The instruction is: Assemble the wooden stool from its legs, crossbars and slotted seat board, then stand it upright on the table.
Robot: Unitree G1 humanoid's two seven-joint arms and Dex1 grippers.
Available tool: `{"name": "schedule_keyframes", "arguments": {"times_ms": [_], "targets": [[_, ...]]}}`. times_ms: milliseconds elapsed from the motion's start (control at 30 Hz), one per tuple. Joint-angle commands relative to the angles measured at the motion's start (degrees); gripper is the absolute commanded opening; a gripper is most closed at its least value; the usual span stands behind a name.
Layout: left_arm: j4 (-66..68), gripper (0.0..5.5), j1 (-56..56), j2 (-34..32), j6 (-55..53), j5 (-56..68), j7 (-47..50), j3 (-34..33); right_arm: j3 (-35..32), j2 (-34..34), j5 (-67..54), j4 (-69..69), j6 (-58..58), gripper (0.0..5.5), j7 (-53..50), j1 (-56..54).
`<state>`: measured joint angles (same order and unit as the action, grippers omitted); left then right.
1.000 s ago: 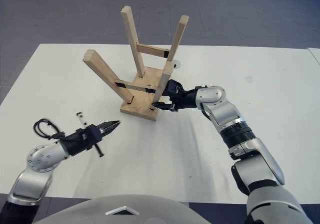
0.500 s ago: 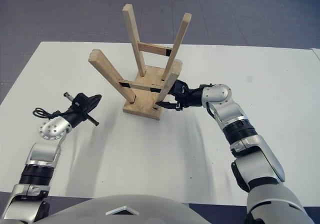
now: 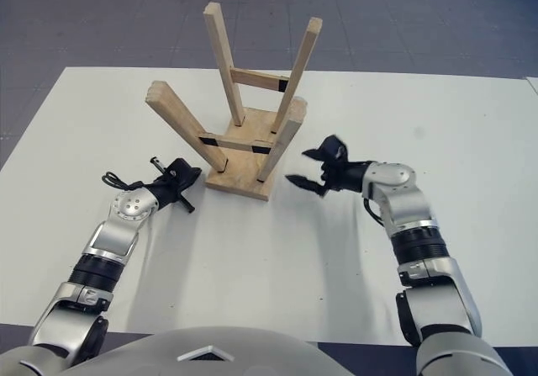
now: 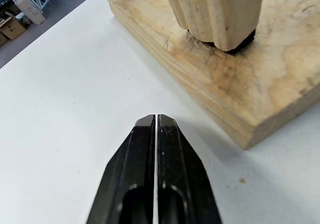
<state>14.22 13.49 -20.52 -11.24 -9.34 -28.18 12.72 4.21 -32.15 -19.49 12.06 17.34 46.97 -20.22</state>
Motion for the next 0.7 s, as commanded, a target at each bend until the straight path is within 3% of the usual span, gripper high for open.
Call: {"name": "schedule_keyframes", "arguments": {"times_ms": [33, 100, 200, 367, 567, 700], "targets": [[-3.83, 0.1, -3.2, 0.63, -7.56, 0.73, -1.01, 0.54, -11.51, 2.7, -1.53, -15.44, 9.16, 4.03, -16.74, 7.82], [-6.87, 0.1, -4.08, 1.4, -9.15, 1.54, -0.85, 0.66, -16.5, 5.7, -0.8, -21.63, 11.15, 4.03, -26.14, 8.33], [-10.46, 0.1, -3.99, 3.21, -11.32, 2.6, -0.63, 1.64, -19.98, 10.6, -4.01, -28.57, 14.77, 4.03, -35.55, 0.39], [-10.34, 0.1, -1.38, 5.39, -12.18, 2.66, 0.12, 2.32, -18.15, 16.27, -10.17, -33.73, 24.37, 3.03, -42.92, -13.22], [-9.12, 0.1, 0.07, 6.76, -11.75, 2.36, 1.15, 2.69, -24.55, 21.64, -23.73, -38.08, 36.05, 3.03, -51.22, -19.41], [-9.6, 0.1, -0.35, 7.19, -11.76, 2.32, 1.89, 2.7, -24.99, 20.81, -30.1, -42.82, 41.98, 3.03, -54.37, -19.18]]}}
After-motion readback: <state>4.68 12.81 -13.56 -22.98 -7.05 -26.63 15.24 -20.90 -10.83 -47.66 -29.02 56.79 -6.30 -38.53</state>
